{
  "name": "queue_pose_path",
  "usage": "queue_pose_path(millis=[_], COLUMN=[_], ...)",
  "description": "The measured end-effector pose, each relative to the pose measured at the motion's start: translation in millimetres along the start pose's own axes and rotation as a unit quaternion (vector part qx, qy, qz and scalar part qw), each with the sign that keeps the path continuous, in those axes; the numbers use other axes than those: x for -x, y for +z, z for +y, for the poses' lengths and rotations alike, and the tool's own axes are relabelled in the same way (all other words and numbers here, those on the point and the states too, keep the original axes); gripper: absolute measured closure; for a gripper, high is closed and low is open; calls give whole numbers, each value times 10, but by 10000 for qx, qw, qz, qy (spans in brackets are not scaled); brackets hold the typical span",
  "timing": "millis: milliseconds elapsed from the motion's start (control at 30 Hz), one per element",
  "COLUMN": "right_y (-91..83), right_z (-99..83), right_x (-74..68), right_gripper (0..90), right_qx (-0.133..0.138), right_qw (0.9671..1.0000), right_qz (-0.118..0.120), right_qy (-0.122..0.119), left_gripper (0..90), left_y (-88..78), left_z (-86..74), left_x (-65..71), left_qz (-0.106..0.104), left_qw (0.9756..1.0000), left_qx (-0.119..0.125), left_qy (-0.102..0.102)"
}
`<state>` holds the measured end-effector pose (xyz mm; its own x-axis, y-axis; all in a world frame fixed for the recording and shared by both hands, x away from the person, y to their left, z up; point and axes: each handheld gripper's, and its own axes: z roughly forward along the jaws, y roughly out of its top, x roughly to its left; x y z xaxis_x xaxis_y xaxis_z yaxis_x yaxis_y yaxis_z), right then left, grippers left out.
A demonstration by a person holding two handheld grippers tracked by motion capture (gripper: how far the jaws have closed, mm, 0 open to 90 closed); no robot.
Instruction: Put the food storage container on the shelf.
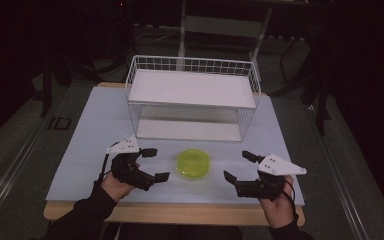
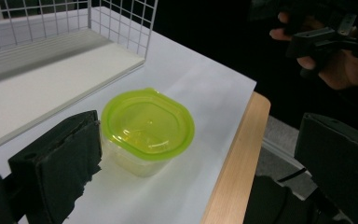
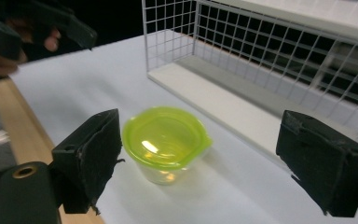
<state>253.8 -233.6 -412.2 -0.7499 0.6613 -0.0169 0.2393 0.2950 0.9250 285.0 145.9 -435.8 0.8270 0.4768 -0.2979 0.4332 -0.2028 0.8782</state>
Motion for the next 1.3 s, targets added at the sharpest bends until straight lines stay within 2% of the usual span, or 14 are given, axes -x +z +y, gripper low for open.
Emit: queue_pose_path(millis=[33, 167, 233, 400, 467, 633, 867, 967, 1000, 1033, 1067, 1133, 1233, 1300], right_y=[25, 171, 263, 492, 564, 760, 893, 954, 970, 1001, 1001, 1067, 1118, 1137], right_z=[21, 46, 30, -39, -66, -174, -261, -278, -284, -301, -301, -340, -374, -390], right_x=[37, 110, 152, 243, 268, 373, 477, 472, 466, 464, 464, 461, 470, 475], right_gripper=[137, 129, 126, 201, 211, 319, 373, 424, 445, 469, 469, 524, 589, 645], right_qx=[-27, -323, -416, -727, -865, -1254, -1494, -1630, -1651, -1730, -1730, -1935, -2052, -2062], right_qw=[9994, 9958, 9918, 9834, 9803, 9635, 9490, 9421, 9417, 9354, 9354, 9239, 9136, 9111], right_qz=[194, 420, 608, 591, 541, 538, 512, 509, 481, 521, 521, 514, 557, 585], right_qy=[273, 747, 1048, 1556, 1690, 2305, 2730, 2885, 2893, 3038, 3038, 3260, 3467, 3522], left_gripper=[33, 52, 87, 136, 140, 162, 250, 304, 318, 323, 348, 384, 459, 482], left_y=[8, 106, 173, 399, 469, 577, 681, 739, 762, 771, 771, 805, 812, 815], left_z=[10, 48, 51, 40, 30, -29, -155, -232, -266, -285, -285, -341, -363, -361], left_x=[-16, -96, -125, -156, -165, -272, -424, -463, -477, -484, -484, -507, -525, -528], left_qz=[5, 135, 161, 154, 325, 512, 705, 686, 647, 644, 644, 574, 513, 412], left_qw=[10000, 9995, 9988, 9959, 9939, 9860, 9745, 9699, 9679, 9672, 9672, 9641, 9622, 9614], left_qx=[11, -98, -104, -404, -549, -718, -869, -982, -1006, -1000, -1000, -1038, -1009, -961], left_qy=[-62, -286, -458, -791, -899, -1418, -1945, -2119, -2209, -2245, -2245, -2375, -2477, -2545])
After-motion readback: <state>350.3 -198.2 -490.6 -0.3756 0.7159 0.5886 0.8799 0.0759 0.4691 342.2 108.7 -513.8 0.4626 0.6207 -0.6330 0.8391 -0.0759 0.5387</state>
